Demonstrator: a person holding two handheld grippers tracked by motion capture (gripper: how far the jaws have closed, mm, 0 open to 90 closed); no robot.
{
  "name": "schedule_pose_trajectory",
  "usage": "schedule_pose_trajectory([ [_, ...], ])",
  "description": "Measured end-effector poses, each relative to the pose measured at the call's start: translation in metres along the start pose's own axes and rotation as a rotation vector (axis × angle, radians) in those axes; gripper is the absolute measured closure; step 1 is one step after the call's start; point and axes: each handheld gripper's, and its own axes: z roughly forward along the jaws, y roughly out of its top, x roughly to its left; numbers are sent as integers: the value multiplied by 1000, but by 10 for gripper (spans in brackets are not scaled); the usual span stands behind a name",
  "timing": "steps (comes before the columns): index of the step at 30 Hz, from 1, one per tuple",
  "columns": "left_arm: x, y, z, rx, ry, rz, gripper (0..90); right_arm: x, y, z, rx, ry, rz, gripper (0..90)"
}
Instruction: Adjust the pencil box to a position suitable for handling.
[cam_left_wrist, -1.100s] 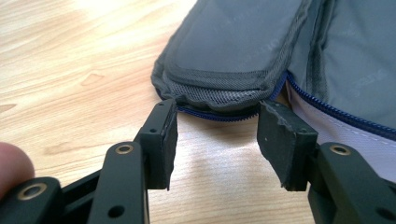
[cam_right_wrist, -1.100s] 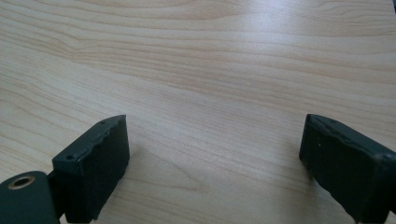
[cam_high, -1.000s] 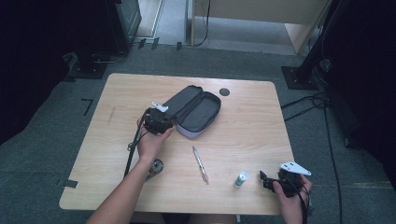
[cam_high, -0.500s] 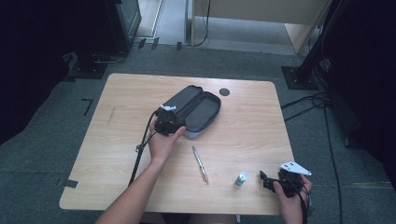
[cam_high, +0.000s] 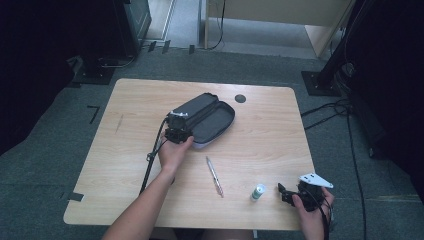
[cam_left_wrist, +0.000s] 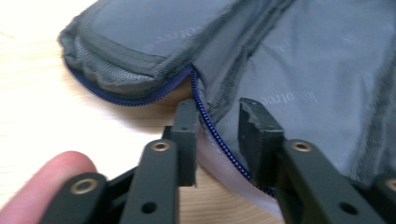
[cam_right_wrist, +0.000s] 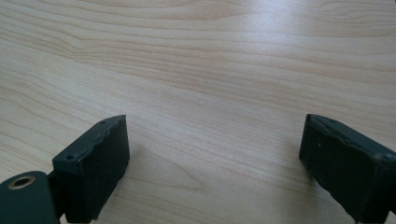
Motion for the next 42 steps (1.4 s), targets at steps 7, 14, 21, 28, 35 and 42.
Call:
schedule_pose_trajectory([
  [7,22,2,-5,15,-22,19,844,0,0,0,0,-4,-6,80],
  [14,40,1,-12,29,-54,37,897,0,0,0,0,-4,-7,80],
  [21,61,-4,-19,20,-137,101,900,0,0,0,-1,-4,-9,80],
  [28,73,-9,-22,15,-132,69,605,0,0,0,-1,-4,-8,80],
  [35,59,-17,-25,41,-79,40,532,0,0,0,-1,-4,-9,80],
  [42,59,-19,-21,41,-63,67,857,0,0,0,-1,-4,-9,80],
])
